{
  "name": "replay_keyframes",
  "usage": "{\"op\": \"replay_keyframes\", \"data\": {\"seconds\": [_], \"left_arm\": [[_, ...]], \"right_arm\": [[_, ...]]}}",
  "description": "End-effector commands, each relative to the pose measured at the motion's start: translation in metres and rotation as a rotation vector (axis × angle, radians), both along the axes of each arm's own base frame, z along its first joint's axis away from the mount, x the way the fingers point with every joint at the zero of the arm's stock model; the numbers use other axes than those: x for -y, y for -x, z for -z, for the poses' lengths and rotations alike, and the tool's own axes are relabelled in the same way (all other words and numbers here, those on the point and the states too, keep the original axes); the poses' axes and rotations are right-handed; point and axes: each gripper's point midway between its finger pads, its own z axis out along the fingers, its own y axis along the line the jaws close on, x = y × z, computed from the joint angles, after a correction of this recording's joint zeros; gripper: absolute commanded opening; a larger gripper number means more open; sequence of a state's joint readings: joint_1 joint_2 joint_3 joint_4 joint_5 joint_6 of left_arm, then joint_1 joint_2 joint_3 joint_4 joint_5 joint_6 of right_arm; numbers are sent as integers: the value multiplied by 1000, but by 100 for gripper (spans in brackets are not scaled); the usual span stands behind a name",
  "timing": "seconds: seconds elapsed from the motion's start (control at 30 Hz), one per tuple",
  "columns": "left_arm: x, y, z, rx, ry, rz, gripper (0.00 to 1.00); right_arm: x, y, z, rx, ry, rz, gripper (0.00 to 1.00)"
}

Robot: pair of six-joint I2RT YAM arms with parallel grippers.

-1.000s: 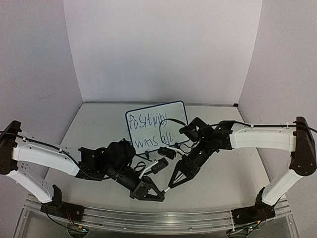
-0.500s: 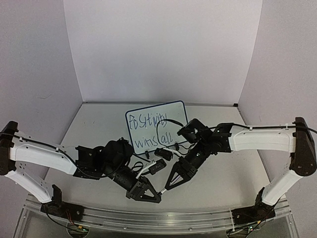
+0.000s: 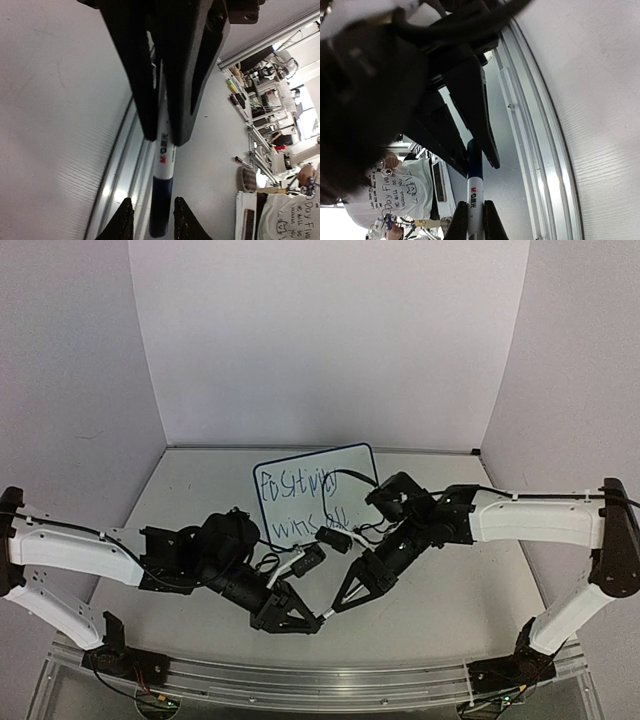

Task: Write a sentence on the whiteboard
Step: Adjust the pen cap from the whiteboard marker, then put down the whiteboard marker at the center of the board.

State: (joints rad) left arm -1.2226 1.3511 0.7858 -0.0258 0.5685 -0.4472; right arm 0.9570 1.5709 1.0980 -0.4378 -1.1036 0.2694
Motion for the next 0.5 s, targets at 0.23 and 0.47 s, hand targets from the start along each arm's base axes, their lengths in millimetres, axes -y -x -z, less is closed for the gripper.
{"op": "replay_keyframes", "data": {"seconds": [0.23,0.47], "left_arm": [[-92,-117,9,200,-231,-598,76],[-133,-189,19,116,-253,-859,82]], "right_arm": [[94,-114,13,246,275,490,0],[90,-156,44,271,322,680,2]]}}
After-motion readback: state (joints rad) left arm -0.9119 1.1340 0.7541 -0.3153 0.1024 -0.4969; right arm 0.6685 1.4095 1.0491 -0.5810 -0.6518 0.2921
